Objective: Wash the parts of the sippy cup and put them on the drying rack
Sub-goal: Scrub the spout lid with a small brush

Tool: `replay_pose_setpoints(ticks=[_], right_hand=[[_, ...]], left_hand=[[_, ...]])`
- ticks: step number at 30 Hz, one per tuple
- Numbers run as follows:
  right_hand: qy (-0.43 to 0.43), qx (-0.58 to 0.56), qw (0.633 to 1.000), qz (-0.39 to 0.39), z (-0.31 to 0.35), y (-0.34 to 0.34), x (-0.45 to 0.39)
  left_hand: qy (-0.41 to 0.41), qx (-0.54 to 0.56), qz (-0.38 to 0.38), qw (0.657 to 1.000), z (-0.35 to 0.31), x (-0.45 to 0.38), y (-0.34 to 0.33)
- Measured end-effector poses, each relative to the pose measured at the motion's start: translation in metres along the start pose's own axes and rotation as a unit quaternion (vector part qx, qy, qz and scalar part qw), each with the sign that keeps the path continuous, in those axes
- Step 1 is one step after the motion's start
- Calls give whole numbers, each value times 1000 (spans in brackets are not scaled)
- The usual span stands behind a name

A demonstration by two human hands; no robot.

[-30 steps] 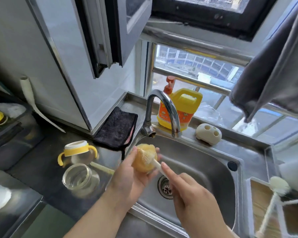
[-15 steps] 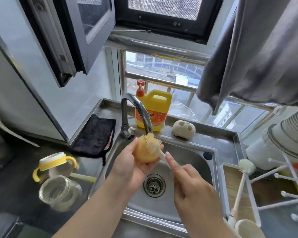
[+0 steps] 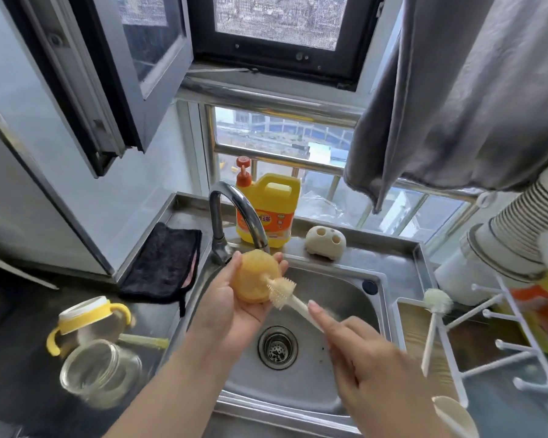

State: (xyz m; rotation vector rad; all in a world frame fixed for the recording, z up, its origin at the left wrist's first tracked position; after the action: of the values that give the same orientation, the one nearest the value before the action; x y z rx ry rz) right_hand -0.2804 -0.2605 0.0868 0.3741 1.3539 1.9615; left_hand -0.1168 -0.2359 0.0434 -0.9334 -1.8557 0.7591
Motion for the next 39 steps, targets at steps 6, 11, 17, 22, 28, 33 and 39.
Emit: replay_pose_setpoints(ticks=[6, 11, 17, 22, 28, 33, 39], right_hand=[[-35, 7, 999, -29, -12, 6, -26], [-41, -2, 999, -11, -12, 6, -5], [-48, -28, 998, -33, -22, 11, -16], [-65, -4, 997, -35, -32, 21, 2], [-64, -34, 996, -45, -35, 27, 6], [-37, -31, 997, -56, -41, 36, 4], [9, -28, 998, -58, -48, 40, 12]], left_hand=[[3, -47, 37, 998, 11, 1, -15], [-21, -42, 23, 999, 0, -7, -17], [3, -85, 44, 995, 18, -8, -32], [41, -133, 68, 988, 25, -9, -36], [52, -103, 107, 988, 31, -7, -48], [76, -195, 151, 966, 28, 0, -53], [64, -156, 173, 970, 11, -3, -55]])
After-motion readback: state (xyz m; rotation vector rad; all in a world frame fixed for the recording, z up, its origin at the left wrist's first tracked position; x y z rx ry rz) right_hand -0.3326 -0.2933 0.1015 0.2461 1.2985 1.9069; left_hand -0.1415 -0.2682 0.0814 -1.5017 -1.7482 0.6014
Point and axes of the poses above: each hand's wrist, its own x-axis away from the middle knuckle, its own y-axis out of the back of the hand, z = x × y, the point moved 5 cm from there along -x, towards the middle knuckle, and after that the axes turned 3 degrees about z, right-handed, at the moved point
